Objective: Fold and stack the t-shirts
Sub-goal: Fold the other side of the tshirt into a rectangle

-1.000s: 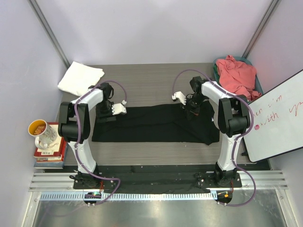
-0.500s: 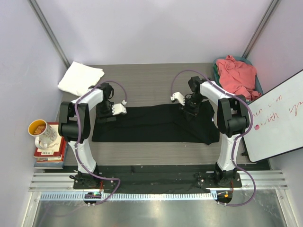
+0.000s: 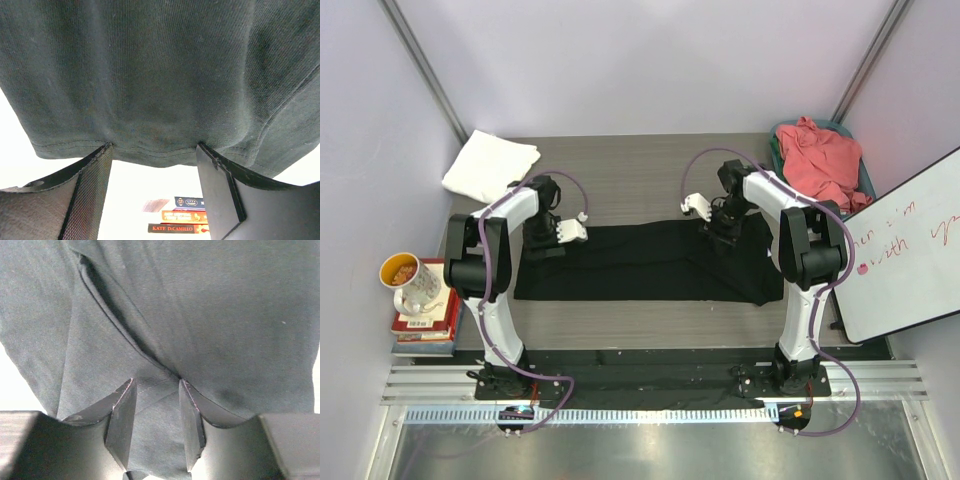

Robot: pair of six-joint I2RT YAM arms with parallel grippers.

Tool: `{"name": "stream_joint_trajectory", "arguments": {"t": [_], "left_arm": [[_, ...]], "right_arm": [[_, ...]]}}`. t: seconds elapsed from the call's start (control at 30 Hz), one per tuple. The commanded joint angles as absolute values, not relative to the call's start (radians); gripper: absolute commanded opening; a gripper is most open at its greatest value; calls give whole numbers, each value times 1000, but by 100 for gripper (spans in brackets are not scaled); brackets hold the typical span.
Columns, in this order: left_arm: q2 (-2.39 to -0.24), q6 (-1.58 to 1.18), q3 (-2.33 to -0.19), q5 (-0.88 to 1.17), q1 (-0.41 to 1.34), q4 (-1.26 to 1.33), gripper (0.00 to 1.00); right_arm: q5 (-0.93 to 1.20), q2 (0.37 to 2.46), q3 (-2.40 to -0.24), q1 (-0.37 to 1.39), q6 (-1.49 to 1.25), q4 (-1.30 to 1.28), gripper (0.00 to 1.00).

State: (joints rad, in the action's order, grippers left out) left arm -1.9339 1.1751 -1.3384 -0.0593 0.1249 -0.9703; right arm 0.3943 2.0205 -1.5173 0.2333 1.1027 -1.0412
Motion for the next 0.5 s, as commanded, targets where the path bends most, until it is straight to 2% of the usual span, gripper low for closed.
{"name": "stream_joint_trajectory", "arguments": {"t": [0.0, 0.47], "left_arm": [[-1917, 1163, -1359, -44, 130, -994, 68], [-1937, 1164, -1385, -46, 135, -1000, 68]], "right_arm": [[403, 1953, -1585, 224, 1080, -1017, 48], [402, 2046, -1539, 218, 1108, -1028, 50]]}}
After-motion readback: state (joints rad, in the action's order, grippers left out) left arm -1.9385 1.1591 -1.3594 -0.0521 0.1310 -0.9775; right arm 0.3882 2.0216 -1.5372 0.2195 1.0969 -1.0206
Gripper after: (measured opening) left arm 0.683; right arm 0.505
